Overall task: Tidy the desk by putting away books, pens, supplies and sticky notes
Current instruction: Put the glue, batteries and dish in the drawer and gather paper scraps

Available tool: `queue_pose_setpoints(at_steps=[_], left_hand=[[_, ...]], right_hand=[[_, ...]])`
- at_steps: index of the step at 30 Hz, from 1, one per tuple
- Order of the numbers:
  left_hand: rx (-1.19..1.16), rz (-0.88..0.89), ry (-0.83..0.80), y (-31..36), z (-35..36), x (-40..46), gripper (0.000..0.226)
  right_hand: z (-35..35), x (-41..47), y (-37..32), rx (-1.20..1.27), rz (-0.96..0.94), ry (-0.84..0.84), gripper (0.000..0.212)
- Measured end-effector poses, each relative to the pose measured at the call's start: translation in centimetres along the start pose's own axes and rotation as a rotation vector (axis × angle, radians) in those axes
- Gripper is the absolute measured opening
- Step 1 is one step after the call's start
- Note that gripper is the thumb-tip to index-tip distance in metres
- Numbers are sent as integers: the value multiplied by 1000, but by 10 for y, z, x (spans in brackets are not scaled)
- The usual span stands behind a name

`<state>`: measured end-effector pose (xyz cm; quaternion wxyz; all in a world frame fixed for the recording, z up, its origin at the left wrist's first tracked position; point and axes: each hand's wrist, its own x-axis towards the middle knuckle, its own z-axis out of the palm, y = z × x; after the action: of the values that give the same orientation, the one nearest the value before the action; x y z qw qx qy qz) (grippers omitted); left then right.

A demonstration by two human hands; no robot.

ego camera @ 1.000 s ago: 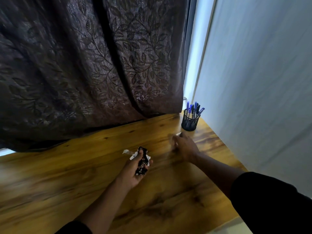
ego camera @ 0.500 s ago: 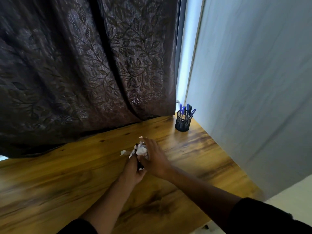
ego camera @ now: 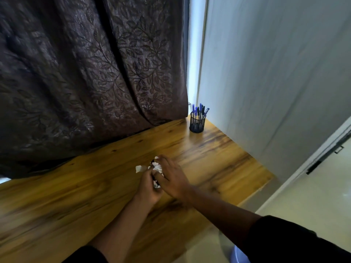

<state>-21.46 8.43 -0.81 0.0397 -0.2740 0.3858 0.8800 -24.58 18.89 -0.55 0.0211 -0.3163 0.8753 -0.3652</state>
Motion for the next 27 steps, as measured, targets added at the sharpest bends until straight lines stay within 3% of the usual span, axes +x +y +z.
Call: queue_pose_setpoints(at_steps=[5,13,19,21,27], left_hand=[[-63,15,-50,-15,0,-31,35],[-71,25,-191,-55,27,-59,38],[-94,-117,-262,-97,63,-65,89],[-82,-163,-227,-114,76,-58,93],[52,-230,-263,-183,131,-48,55]], right_hand=[[13,-39,-10,65,-57,80,54],[-5,-101,5,-73,58,254,54],[-38,-150,38,-112,145,420,52],[-47,-167,51,-157,181,440,53],[-83,-214,98,-72,241,470,54]])
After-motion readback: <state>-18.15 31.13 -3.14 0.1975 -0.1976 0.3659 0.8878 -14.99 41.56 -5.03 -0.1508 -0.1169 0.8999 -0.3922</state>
